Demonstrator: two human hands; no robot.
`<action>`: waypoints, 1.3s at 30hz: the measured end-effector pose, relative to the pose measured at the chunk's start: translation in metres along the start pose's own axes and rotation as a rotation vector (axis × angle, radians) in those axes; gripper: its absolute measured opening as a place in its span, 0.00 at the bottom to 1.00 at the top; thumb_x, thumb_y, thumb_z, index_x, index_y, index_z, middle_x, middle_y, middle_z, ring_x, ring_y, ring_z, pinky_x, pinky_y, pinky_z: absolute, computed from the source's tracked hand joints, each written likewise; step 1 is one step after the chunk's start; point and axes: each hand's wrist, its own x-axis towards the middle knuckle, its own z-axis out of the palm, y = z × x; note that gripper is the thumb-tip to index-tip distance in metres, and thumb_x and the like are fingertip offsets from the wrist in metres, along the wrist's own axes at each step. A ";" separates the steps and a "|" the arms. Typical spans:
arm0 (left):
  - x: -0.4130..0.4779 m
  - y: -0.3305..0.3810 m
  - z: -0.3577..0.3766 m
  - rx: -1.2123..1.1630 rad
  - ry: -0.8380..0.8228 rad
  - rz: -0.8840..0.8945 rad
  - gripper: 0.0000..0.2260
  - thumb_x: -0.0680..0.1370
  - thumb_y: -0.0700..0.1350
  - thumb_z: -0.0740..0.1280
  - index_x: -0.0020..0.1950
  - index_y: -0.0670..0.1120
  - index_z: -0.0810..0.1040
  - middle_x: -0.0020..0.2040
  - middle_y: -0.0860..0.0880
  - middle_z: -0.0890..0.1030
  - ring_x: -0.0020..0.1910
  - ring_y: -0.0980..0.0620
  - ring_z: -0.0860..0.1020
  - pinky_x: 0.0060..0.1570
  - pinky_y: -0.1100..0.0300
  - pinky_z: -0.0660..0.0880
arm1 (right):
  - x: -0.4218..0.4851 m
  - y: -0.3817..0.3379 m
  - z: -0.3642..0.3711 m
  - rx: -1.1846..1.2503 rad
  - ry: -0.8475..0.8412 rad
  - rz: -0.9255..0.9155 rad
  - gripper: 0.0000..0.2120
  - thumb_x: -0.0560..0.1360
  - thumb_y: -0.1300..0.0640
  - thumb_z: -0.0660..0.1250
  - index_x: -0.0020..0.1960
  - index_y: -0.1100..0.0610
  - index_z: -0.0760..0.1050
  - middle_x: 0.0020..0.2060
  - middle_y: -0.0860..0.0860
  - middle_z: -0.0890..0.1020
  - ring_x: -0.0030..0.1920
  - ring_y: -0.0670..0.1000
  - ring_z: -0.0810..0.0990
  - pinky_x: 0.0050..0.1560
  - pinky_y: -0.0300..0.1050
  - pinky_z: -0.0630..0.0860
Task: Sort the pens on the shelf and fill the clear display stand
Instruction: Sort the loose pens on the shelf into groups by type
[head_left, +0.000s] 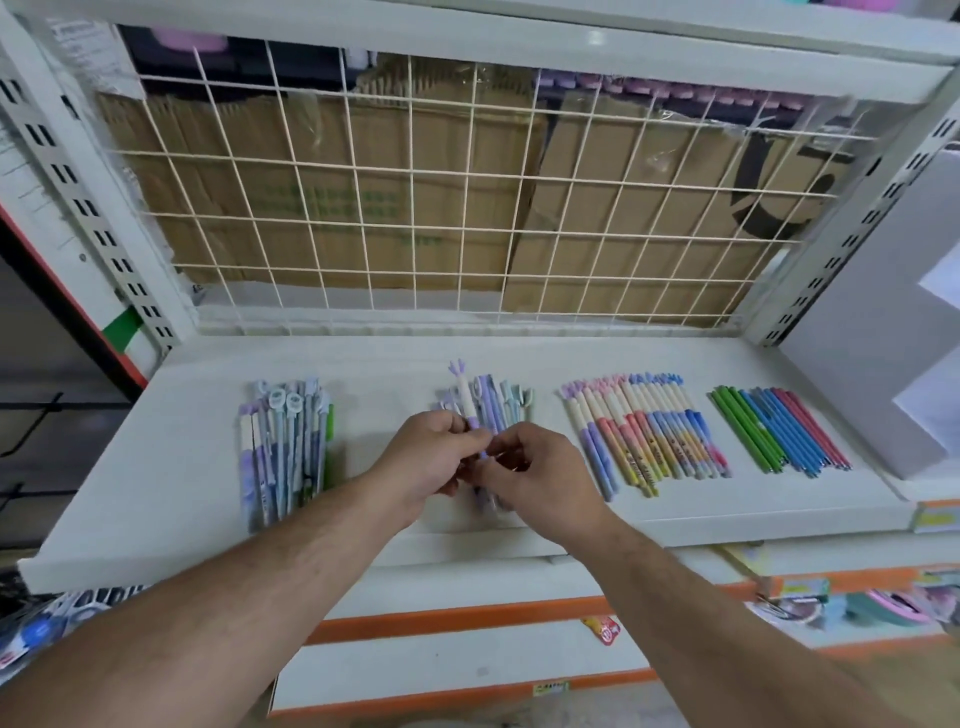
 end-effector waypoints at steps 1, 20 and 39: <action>0.001 0.002 0.006 0.007 0.001 0.013 0.08 0.77 0.42 0.71 0.41 0.44 0.74 0.31 0.49 0.78 0.27 0.51 0.72 0.27 0.61 0.65 | 0.000 0.002 -0.005 -0.016 0.006 0.001 0.10 0.73 0.50 0.77 0.46 0.53 0.78 0.33 0.49 0.83 0.29 0.44 0.78 0.33 0.39 0.73; 0.016 0.012 0.066 0.137 0.045 0.044 0.03 0.75 0.40 0.69 0.41 0.44 0.79 0.33 0.50 0.79 0.26 0.54 0.68 0.25 0.68 0.62 | 0.031 0.053 -0.077 -0.654 0.089 0.049 0.06 0.77 0.56 0.67 0.53 0.55 0.74 0.43 0.50 0.81 0.42 0.52 0.79 0.34 0.42 0.71; 0.002 0.006 0.034 0.151 0.139 0.009 0.02 0.74 0.39 0.70 0.42 0.43 0.81 0.33 0.50 0.80 0.25 0.56 0.69 0.26 0.67 0.64 | 0.048 0.036 -0.045 -0.839 -0.138 -0.149 0.13 0.77 0.59 0.65 0.60 0.53 0.79 0.55 0.51 0.80 0.50 0.52 0.83 0.45 0.40 0.75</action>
